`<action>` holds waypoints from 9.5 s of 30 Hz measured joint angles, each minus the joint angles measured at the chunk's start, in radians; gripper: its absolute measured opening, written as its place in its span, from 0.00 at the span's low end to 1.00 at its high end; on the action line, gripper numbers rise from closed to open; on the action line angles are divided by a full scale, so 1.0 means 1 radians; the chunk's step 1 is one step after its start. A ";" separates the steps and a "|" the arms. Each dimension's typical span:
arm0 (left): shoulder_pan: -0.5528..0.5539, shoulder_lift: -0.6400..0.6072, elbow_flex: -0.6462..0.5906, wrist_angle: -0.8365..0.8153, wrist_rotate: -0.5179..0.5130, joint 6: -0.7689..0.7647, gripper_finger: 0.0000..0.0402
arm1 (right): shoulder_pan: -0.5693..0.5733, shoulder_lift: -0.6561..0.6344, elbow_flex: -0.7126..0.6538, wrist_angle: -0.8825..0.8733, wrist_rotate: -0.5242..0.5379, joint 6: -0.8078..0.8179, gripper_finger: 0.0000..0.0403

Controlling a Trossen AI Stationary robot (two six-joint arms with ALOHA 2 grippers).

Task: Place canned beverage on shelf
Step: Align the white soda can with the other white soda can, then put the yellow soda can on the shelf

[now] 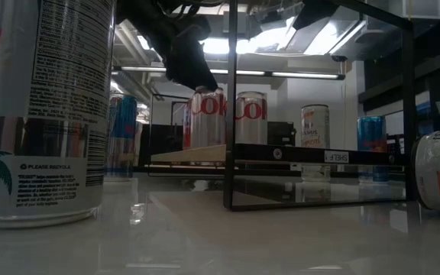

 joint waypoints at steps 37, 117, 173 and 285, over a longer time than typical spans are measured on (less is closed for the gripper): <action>-0.001 -0.006 0.002 0.027 0.048 -0.006 0.92 | 0.000 0.000 0.000 0.000 0.060 0.018 0.84; -0.147 -0.393 0.002 -0.117 0.045 -0.003 0.91 | -0.622 -0.021 -0.386 0.174 -0.089 0.031 0.76; -0.147 -0.392 0.002 -0.116 0.037 -0.003 0.91 | -0.369 0.031 -0.050 0.012 -0.423 -0.258 0.63; -0.147 -0.392 0.002 -0.117 0.038 -0.001 0.91 | -0.353 0.123 -0.048 0.104 -0.299 -0.350 0.96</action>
